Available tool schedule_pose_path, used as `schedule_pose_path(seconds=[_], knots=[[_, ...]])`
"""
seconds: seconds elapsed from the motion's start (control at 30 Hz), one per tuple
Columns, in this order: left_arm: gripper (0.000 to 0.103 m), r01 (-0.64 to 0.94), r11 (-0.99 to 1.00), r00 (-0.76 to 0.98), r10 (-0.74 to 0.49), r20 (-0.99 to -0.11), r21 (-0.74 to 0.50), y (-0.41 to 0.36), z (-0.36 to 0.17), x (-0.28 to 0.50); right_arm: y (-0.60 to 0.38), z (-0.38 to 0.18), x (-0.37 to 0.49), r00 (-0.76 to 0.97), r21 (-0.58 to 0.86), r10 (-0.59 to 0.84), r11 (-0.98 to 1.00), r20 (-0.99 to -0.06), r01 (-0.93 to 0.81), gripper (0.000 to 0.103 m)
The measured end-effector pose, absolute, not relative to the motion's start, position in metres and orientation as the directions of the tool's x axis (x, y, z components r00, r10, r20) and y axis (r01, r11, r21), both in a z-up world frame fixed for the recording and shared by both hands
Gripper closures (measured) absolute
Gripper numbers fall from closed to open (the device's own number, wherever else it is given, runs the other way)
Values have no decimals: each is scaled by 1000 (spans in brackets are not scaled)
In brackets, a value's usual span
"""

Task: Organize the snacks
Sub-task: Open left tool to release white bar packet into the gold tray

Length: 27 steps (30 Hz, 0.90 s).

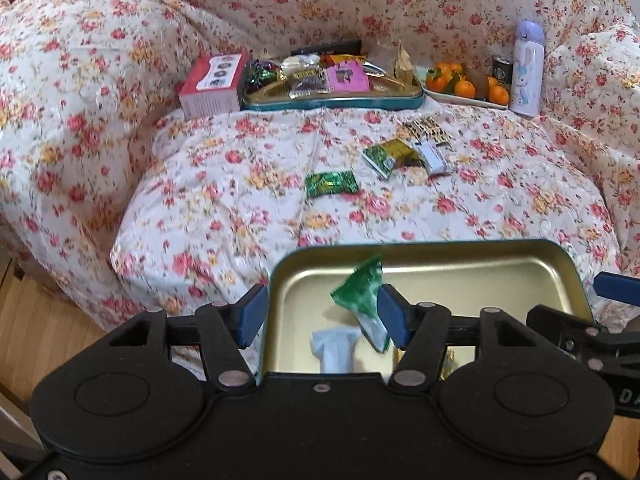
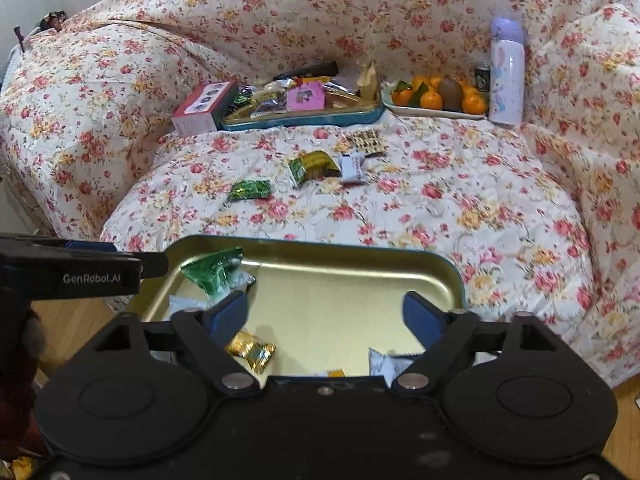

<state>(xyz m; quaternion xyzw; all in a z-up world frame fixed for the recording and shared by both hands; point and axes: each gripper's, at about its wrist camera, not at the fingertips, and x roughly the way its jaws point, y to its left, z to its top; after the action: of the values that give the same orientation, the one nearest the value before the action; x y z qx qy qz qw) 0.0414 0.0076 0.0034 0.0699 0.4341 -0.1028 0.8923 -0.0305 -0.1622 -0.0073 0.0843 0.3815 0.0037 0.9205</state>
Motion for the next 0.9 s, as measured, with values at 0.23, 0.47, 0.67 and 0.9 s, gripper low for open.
schedule_pose_path(seconds=[0.23,0.47,0.67,0.9], knots=[[38,249,968,597,-122,-793,38,6,2,60,-159,-4,-11,709,153,87,988,-700,30,2],[38,263,964,590,-124,-798,45,3,0,85,-165,-2,16,709,143,70,989,-702,43,2],[38,299,952,580,-130,-804,61,-4,-6,114,-172,-3,46,699,131,55,990,-713,56,2],[39,406,908,552,-157,-819,99,-13,-21,141,-182,-13,82,678,132,50,989,-734,71,2]])
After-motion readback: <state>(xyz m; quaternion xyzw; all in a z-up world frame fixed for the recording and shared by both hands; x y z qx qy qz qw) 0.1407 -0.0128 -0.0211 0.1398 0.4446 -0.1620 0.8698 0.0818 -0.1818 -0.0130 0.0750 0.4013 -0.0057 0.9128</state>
